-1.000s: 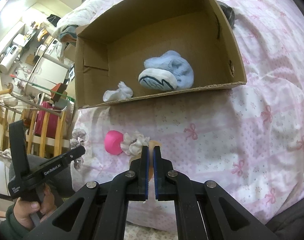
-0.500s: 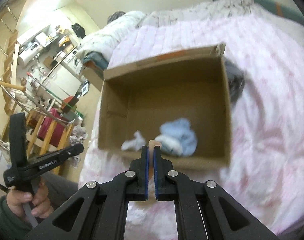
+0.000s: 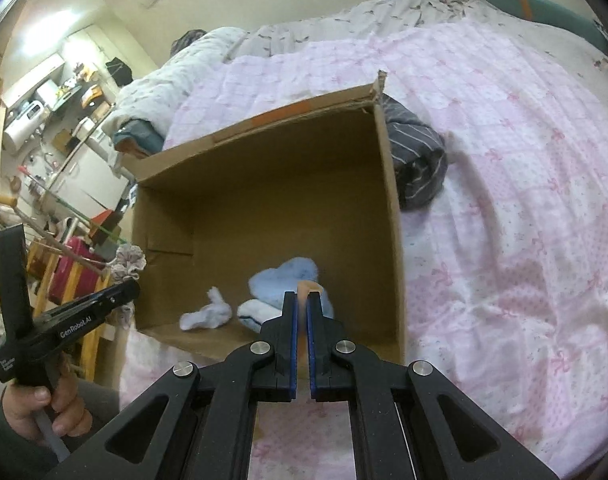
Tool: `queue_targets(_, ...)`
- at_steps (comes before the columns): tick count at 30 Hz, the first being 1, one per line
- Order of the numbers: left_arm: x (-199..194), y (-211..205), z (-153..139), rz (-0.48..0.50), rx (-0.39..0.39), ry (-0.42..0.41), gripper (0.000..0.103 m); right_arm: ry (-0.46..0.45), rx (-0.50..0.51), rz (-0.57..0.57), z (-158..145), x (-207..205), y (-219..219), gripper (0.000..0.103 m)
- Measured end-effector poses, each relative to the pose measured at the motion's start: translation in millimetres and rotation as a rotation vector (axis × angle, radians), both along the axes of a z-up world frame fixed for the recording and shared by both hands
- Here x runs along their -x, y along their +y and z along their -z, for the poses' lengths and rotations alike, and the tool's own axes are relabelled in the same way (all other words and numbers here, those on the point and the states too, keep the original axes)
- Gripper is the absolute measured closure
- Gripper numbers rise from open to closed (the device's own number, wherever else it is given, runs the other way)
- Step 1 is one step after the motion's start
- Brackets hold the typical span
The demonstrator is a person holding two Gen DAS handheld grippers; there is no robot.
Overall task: Organize soft objects
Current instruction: 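Carry the scrunchie and sponge into the box and open both tools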
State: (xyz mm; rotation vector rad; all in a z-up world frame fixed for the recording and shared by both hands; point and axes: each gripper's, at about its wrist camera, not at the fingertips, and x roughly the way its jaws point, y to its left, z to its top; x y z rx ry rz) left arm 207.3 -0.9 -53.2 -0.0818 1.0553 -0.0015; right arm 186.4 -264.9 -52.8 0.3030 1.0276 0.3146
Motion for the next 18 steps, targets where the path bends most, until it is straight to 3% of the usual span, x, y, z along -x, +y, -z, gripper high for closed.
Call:
queue_targets(4,0,0,8,-0.007,-0.03,-0.006,0.092,0.024,0.025,0.008,10,-1,1,0.097)
queue_targets(8,0,3,12,-0.016,-0.004,-0.01,0.092,0.036,0.067,-0.003,17,-3,5,0.097)
queue_targets(18,0,-3,15,0.006,-0.045,-0.02,0.092,0.03,0.092,-0.023,17,-1,13,0.097)
